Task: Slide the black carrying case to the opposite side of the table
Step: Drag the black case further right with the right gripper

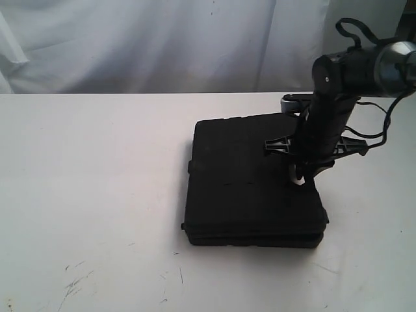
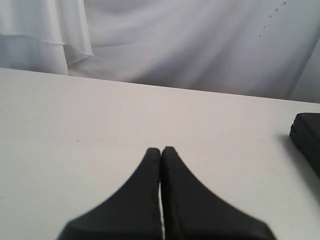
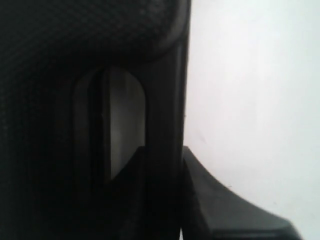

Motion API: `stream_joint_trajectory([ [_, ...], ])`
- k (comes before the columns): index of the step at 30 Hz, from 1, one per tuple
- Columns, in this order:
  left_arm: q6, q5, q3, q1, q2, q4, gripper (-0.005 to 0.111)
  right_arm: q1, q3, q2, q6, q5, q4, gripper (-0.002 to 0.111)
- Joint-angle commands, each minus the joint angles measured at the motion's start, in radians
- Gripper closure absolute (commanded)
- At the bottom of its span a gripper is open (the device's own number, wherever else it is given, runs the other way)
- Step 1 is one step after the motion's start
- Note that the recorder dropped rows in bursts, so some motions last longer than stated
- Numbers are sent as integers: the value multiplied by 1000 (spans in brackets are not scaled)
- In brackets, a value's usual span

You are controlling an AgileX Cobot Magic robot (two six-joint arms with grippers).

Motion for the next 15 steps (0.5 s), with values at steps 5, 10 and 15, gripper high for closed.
stream_joint_trajectory([
  [5,-2,2,4,2,-4,-3,107,-17,2,-14,-42,-36,-43,108],
  [10,-2,2,4,2,-4,-3,107,-17,2,-12,-51,-45,-43,108],
  [15,-2,2,4,2,-4,-3,107,-17,2,-12,-77,-54,-15,105],
])
